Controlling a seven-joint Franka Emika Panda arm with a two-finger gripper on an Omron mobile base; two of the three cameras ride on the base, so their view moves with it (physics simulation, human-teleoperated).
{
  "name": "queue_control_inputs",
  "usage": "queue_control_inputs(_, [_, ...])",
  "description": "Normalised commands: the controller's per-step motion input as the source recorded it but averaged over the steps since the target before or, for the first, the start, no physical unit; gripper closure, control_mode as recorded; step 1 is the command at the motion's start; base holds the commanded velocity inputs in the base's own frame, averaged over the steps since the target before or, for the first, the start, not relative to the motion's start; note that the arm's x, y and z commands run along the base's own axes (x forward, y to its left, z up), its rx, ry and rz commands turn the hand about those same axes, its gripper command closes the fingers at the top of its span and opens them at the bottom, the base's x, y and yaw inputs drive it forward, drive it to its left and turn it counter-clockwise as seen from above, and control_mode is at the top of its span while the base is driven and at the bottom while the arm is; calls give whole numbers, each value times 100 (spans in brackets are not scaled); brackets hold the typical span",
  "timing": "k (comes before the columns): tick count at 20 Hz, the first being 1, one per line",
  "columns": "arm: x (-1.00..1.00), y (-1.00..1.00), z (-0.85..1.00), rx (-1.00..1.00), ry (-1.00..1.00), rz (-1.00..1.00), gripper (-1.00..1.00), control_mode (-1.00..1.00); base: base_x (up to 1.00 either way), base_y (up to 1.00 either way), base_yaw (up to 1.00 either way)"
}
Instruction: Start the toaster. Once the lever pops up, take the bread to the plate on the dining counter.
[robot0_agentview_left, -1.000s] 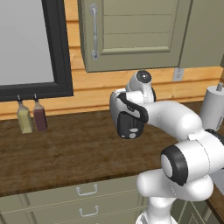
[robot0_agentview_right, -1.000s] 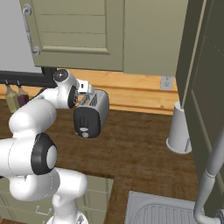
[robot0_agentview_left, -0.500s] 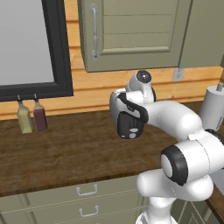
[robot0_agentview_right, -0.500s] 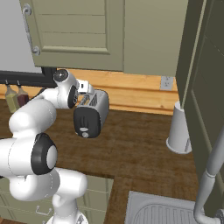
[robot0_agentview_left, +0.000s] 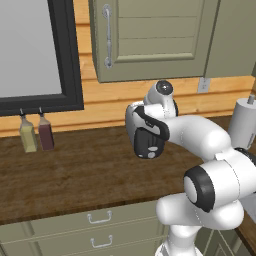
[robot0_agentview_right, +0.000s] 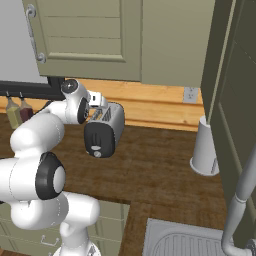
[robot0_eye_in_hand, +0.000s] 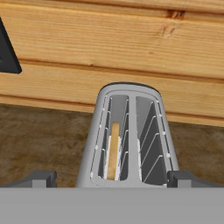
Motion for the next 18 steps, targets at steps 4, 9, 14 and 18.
queue_control_inputs(4, [0, 0, 0, 0, 0, 0, -100, -100, 0, 0, 0])
queue_control_inputs(9, [0, 0, 0, 0, 0, 0, -100, -100, 0, 0, 0])
queue_control_inputs(14, [0, 0, 0, 0, 0, 0, -100, -100, 0, 0, 0])
queue_control_inputs(18, [0, 0, 0, 0, 0, 0, -100, -100, 0, 0, 0])
